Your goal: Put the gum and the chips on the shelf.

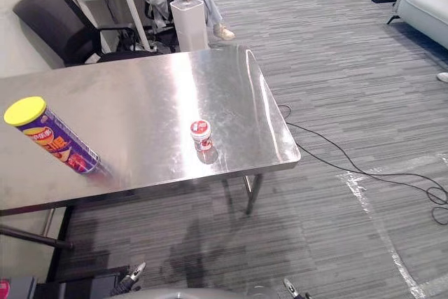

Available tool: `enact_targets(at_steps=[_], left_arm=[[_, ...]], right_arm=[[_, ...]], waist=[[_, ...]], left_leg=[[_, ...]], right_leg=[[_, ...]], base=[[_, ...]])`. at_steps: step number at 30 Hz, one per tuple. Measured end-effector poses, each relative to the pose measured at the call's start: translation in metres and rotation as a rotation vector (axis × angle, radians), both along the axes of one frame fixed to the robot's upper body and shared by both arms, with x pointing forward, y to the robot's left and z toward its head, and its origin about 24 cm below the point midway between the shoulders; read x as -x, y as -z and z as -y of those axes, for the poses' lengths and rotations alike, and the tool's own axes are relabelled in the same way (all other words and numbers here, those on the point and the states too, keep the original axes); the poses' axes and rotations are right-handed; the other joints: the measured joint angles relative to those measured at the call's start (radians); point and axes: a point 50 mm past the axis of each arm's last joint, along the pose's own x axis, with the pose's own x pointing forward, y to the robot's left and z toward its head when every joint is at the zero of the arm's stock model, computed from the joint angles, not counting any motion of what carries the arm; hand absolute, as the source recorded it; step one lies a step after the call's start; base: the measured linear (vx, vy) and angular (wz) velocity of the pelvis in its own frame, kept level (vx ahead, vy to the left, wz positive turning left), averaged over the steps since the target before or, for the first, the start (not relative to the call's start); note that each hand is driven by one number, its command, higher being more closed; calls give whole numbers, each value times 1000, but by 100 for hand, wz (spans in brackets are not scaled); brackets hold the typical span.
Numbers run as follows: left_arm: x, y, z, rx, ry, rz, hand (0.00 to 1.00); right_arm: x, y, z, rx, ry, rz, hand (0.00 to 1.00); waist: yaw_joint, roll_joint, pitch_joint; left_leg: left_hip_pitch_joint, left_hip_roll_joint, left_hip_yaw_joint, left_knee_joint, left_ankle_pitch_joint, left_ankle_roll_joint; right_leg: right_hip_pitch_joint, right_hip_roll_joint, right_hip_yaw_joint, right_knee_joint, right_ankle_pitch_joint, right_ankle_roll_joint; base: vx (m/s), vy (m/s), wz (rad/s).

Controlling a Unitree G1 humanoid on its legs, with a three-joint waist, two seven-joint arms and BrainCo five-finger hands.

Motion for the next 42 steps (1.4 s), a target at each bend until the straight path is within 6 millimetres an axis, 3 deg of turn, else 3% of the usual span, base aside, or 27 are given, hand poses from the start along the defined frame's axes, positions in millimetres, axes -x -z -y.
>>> enact_targets(at_steps=[5, 10, 16, 18, 21, 23, 26, 28, 31, 34, 38, 40, 42], left_arm=[[3, 0, -2, -4, -4, -6, 0], [4, -1, -11, -34, 26, -13, 0], [10, -1, -14, -37, -16, -20, 0], [11, -1, -15, -38, -18, -21, 0], [16, -1, -16, -44, -24, -32, 0], [20, -1, -17, -46, -31, -36, 0], [23, -1, -17, -46, -37, -40, 0], [21, -1, -16, -44, -46, -31, 0], [16, -2, -14, -40, -39, -3, 0], [11, -4, -13, -41, -25, 18, 0], [11, -4, -13, -43, -25, 19, 0], [14, -4, -14, -44, -25, 21, 0], [15, -5, -15, -41, -21, 25, 0]], right_arm=[[-1, 0, 3, 0, 40, 3, 0], [-1, -1, 6, 3, 77, 11, 0], [5, -3, 18, 29, 196, 17, 0], [4, -9, 37, 71, 277, 35, 0], [-7, -29, 84, 206, 373, 115, 0], [-28, -60, 128, 366, 366, 202, 0], [-55, -98, 162, 538, 324, 303, 0], [-94, -142, 180, 712, 238, 438, 0], [-136, -192, 177, 915, 47, 559, 0], [-162, -228, 160, 1066, -106, 661, 0], [-181, -258, 135, 1153, -246, 803, 0], [-194, -276, 109, 1171, -395, 933, 0], [-200, -285, 95, 1176, -473, 1004, 0]], waist=[[5, -14, 2], [4, -52, 5], [4, -59, 5], [4, -59, 5], [1, -58, 5], [-3, -57, 1], [-3, -55, -1], [-4, -52, -4], [-3, -50, -5], [-2, -46, -7], [-3, -48, -7], [-3, -50, -9], [-2, -52, -12]], left_leg=[[28, -1, -12, -80, 23, -9], [33, -32, -7, -140, 61, -2], [50, -54, -8, -181, 90, 5], [46, -56, -9, -184, 90, 5], [43, -66, -7, -184, 86, 8], [23, -72, -2, -179, 86, 10], [21, -75, -2, -179, 86, 9], [19, -69, -4, -179, 85, 9], [15, -62, -7, -179, 84, 7], [15, -58, -12, -179, 83, 5], [13, -58, -31, -178, 80, 3], [14, -58, -32, -178, 80, 4], [14, -57, -33, -178, 80, 4]], right_leg=[[26, 19, -22, -58, 9, 15], [25, 4, -23, -114, 10, 18], [25, -5, -23, -124, 8, 19], [22, -11, -22, -128, 7, 20], [16, -19, -17, -127, 6, 21], [-9, -22, -4, -125, 11, 20], [-14, -18, 10, -123, 17, 23], [-21, -12, 18, -123, 17, 23], [-30, -5, 26, -120, 17, 23], [-31, -2, 28, -113, 17, 23], [-32, -4, 28, -108, 17, 23], [-33, -3, 29, -107, 17, 23], [-33, -2, 29, -107, 17, 23]], base=[[-34, -27, 9], [-113, -18, -9], [-94, -5, 0], [-63, -1, 0], [4, 11, -2], [36, 26, -7], [63, -1, -9], [59, -49, -11], [31, -56, -7], [14, -42, 5], [-1, -20, 5], [-27, -37, -2], [-30, -40, 0]])
